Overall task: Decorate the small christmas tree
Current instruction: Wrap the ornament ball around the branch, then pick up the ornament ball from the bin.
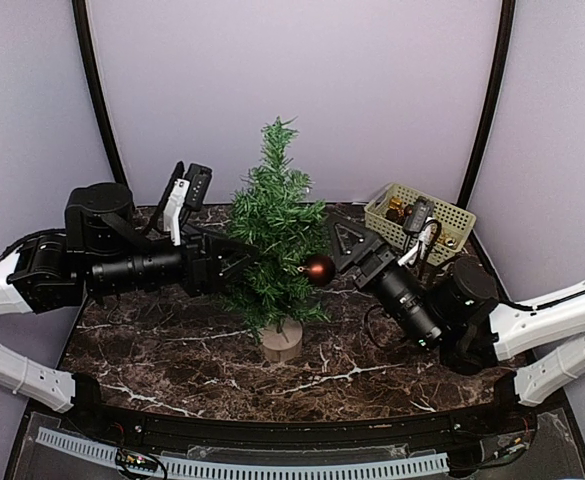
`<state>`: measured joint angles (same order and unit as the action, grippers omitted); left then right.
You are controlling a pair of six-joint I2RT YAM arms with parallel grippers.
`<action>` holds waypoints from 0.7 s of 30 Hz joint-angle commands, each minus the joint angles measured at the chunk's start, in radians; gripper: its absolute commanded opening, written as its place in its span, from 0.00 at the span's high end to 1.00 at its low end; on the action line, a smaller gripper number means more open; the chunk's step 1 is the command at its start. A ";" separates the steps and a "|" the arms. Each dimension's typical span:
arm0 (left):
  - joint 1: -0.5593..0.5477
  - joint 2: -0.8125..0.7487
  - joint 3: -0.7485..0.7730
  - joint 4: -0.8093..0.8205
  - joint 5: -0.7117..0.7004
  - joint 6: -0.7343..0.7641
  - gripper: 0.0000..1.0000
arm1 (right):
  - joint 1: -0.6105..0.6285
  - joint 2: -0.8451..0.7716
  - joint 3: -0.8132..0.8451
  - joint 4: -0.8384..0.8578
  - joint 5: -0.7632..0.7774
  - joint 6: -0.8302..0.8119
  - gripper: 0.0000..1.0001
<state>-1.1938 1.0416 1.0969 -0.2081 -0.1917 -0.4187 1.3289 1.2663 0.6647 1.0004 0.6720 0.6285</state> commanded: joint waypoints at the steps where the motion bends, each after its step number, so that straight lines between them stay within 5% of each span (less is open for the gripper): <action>1: 0.003 -0.030 0.024 -0.108 -0.028 -0.016 0.44 | 0.002 -0.088 0.035 -0.203 0.075 -0.084 0.05; 5: 0.005 -0.062 0.062 -0.191 -0.079 -0.021 0.31 | -0.019 -0.177 0.133 -0.583 0.144 -0.115 0.05; 12: 0.153 -0.102 0.137 -0.363 0.012 -0.049 0.27 | -0.196 -0.317 0.313 -1.221 0.090 -0.086 0.05; 21: 0.506 -0.056 0.138 -0.433 0.320 0.055 0.28 | -0.626 -0.238 0.512 -1.508 -0.189 -0.186 0.06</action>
<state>-0.8047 0.9497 1.2282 -0.5774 -0.0349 -0.4313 0.8619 0.9634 1.1168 -0.3420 0.6437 0.5079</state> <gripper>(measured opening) 0.724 0.945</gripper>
